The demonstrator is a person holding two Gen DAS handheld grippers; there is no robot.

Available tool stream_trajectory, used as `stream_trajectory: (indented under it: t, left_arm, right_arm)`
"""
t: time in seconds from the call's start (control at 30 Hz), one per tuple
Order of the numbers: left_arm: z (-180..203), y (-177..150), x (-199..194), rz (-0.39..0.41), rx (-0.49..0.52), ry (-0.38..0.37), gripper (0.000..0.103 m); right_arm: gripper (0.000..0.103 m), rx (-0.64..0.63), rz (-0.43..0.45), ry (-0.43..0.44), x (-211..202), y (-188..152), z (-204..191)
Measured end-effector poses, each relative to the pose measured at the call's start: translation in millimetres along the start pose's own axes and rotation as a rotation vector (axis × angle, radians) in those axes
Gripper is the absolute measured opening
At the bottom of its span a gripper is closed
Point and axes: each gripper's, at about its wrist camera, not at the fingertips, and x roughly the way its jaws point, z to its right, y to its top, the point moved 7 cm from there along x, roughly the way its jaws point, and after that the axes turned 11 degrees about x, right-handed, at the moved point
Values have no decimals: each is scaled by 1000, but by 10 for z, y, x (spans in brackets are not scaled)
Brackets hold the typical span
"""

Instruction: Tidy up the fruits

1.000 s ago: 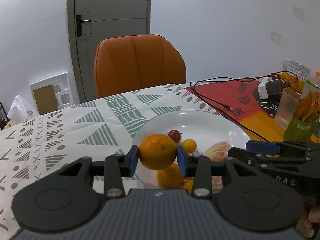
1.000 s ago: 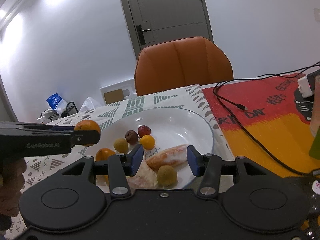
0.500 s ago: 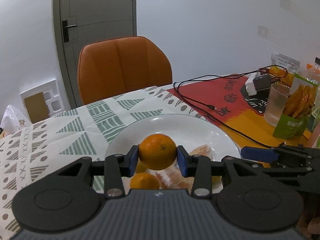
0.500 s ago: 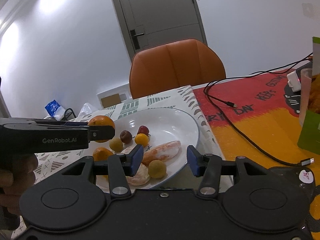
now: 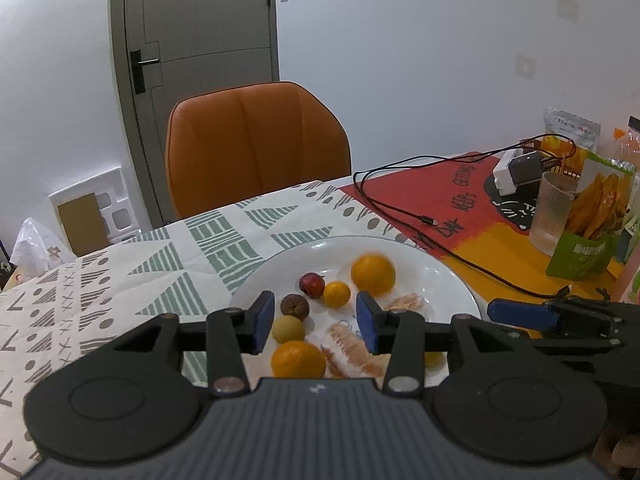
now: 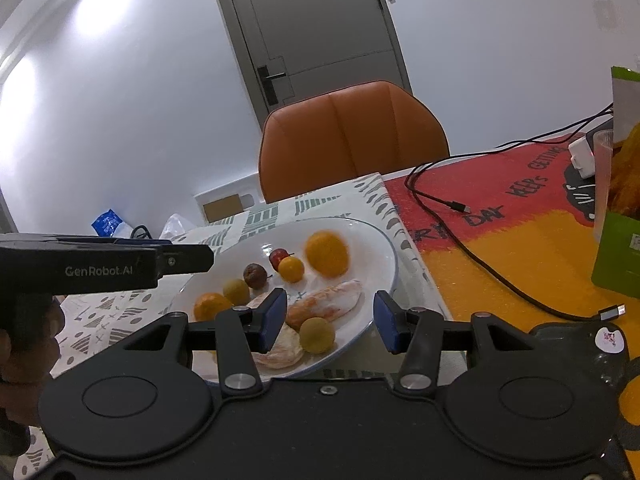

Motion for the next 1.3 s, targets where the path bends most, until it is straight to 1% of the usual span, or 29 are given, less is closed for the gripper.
stream_trajectory:
  t: [0.17, 0.33, 0.53, 0.6, 0.67, 0.73, 0.8, 0.97, 1.07, 1.3]
  left_arm:
    - [-45, -40, -92, -4, 3, 9, 44]
    - [-113, -73, -204, 2, -1, 27, 50]
    - [-228, -95, -357, 18, -8, 65, 63]
    - [-275, -98, -417, 27, -17, 73, 70]
    - [-310, -102, -468, 33, -23, 82, 72]
    - [-341, -114, -516, 39, -31, 88, 74]
    - [-383, -133, -566, 44, -43, 106, 80]
    - [-478, -189, -680, 54, -70, 126, 84]
    - [-529, -232, -754, 61, -86, 138, 89]
    - [-606, -304, -946, 79, -100, 149, 94]
  right_arm:
    - [49, 2, 1, 7, -29, -15, -55]
    - [52, -6, 5, 12, -80, -27, -128]
    - [53, -19, 6, 18, -150, -53, -217]
    - [55, -23, 7, 19, -170, -62, -246]
    - [55, -27, 8, 21, -186, -66, -271]
    - [58, -30, 7, 21, -201, -71, -293]
    - [60, -37, 8, 21, -218, -82, -327]
    - [64, -45, 1, 23, -249, -94, -391]
    - [68, -53, 2, 26, -293, -105, -447]
    - [77, -71, 5, 30, -391, -134, -580]
